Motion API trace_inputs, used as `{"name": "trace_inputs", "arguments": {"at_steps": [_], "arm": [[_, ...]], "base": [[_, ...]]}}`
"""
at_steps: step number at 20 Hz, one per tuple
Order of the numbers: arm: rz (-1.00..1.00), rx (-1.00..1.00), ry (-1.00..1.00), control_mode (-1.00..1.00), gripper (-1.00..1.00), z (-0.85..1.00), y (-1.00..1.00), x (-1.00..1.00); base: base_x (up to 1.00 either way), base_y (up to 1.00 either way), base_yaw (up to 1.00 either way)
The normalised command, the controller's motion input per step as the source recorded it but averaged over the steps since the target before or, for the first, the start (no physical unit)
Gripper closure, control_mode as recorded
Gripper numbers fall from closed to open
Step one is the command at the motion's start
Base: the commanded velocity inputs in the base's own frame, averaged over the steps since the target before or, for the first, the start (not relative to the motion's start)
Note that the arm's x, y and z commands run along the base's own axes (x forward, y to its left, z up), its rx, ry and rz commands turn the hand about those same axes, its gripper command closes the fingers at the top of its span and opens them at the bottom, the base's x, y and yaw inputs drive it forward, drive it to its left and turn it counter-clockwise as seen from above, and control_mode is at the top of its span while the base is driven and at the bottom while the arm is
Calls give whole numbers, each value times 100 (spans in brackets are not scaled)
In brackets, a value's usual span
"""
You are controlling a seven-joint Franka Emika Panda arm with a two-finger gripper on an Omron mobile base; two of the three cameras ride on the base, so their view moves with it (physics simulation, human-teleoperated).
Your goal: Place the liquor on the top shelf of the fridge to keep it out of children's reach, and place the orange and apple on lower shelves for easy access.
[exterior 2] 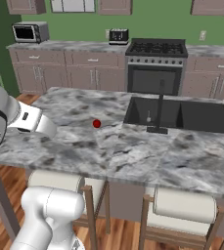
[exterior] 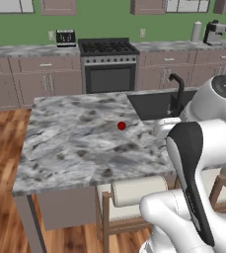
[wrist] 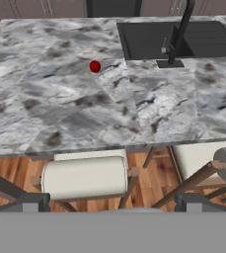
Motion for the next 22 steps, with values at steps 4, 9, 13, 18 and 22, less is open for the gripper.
{"name": "trace_inputs", "arguments": {"at_steps": [4,9,13,18,22], "arm": [[0,0,0,100,-100,0,0,0],[0,0,0,100,-100,0,0,0],[0,0,0,100,-100,0,0,0],[0,0,0,100,-100,0,0,0],[0,0,0,100,-100,0,0,0]], "base": [[85,-36,19],[76,-78,42],[68,-89,46],[62,-98,43],[63,-93,36]]}}
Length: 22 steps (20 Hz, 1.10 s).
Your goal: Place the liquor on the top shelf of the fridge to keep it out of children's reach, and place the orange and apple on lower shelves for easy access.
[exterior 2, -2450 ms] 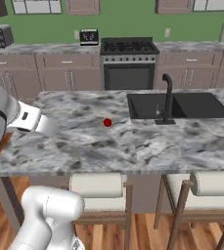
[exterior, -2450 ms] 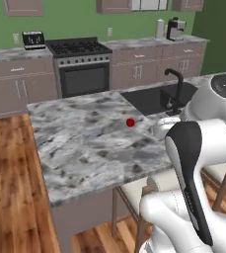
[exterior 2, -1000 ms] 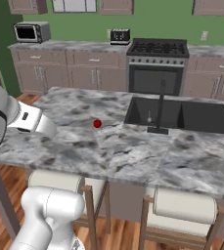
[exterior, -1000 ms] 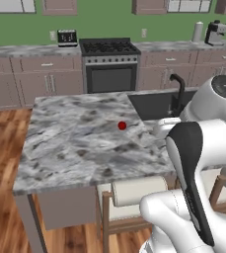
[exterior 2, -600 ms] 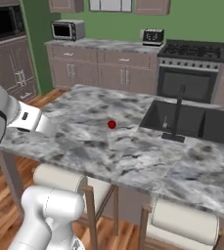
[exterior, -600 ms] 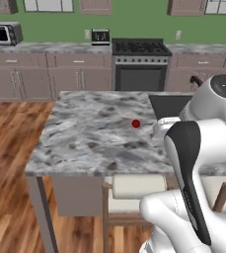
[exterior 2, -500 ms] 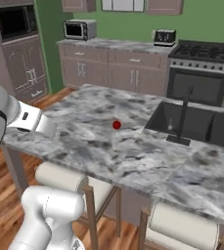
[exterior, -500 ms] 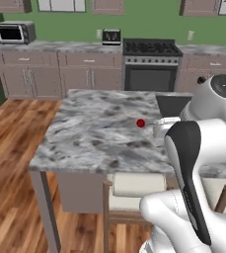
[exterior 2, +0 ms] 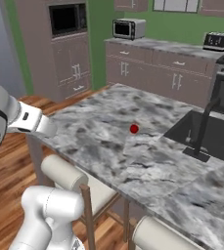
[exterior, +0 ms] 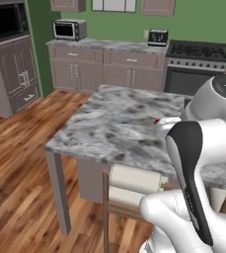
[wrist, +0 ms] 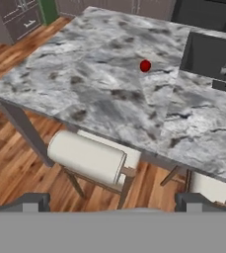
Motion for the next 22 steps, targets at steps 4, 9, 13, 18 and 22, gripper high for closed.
{"name": "trace_inputs", "arguments": {"at_steps": [4,9,13,18,22], "arm": [[0,0,0,100,-100,0,0,0],[0,0,0,100,-100,0,0,0],[0,5,0,-100,-100,-1,-28,33],[0,13,0,-100,-100,-1,-70,74],[0,15,0,-100,-100,-2,-81,74]], "base": [[71,-72,24],[73,-51,12],[34,-25,2],[0,0,0],[0,0,0]]}}
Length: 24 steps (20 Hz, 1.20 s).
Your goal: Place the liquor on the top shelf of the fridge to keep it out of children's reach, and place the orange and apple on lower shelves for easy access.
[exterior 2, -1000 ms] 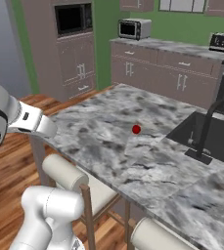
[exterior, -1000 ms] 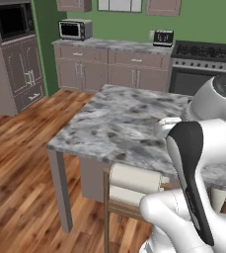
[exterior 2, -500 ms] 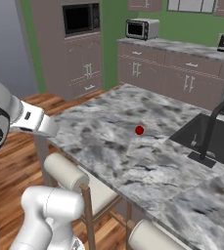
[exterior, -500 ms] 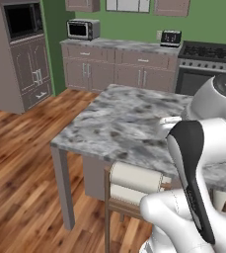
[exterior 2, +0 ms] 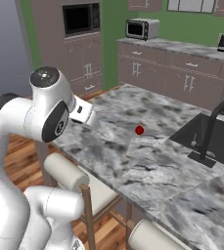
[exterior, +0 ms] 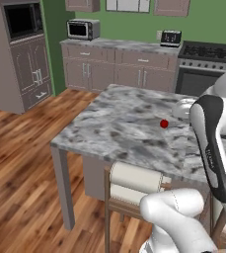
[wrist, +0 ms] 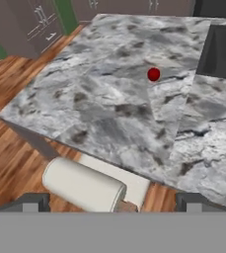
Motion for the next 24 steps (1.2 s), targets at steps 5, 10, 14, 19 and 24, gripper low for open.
{"name": "trace_inputs", "arguments": {"at_steps": [5,10,14,19,24], "arm": [[0,10,2,-100,-100,-15,-65,72],[0,2,4,-100,-100,-20,-32,69],[-2,0,7,-100,-100,-17,-12,59],[-4,0,6,-100,-100,-21,-6,45],[-7,-7,12,-100,-100,-47,-9,36]], "base": [[0,0,0],[0,0,0],[0,0,0],[0,0,0],[0,0,0]]}}
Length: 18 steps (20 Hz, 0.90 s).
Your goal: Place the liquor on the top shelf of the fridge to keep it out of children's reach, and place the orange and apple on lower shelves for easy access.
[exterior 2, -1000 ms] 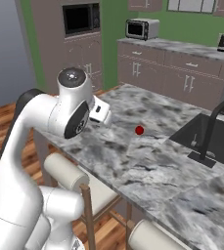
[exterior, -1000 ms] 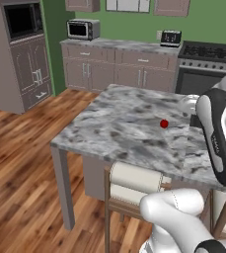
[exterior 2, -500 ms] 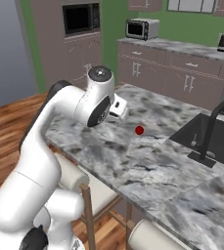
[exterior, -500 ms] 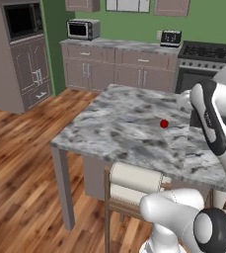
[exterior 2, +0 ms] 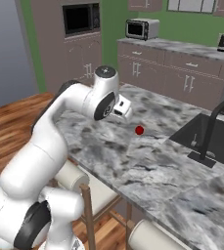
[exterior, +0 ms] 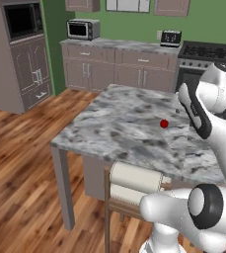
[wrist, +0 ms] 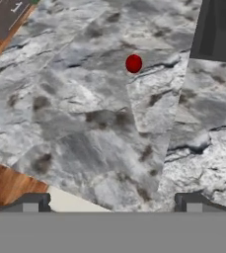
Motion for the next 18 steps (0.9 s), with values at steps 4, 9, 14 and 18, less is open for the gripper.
{"name": "trace_inputs", "arguments": {"at_steps": [4,9,14,18], "arm": [[-11,-13,17,-100,-100,-63,-17,35],[-13,-10,16,-100,-100,-43,-10,37],[-7,0,9,-100,-100,-20,-6,35],[-1,1,5,-100,-100,-12,-12,30]], "base": [[0,0,0],[0,0,0],[0,0,0],[0,0,0]]}}
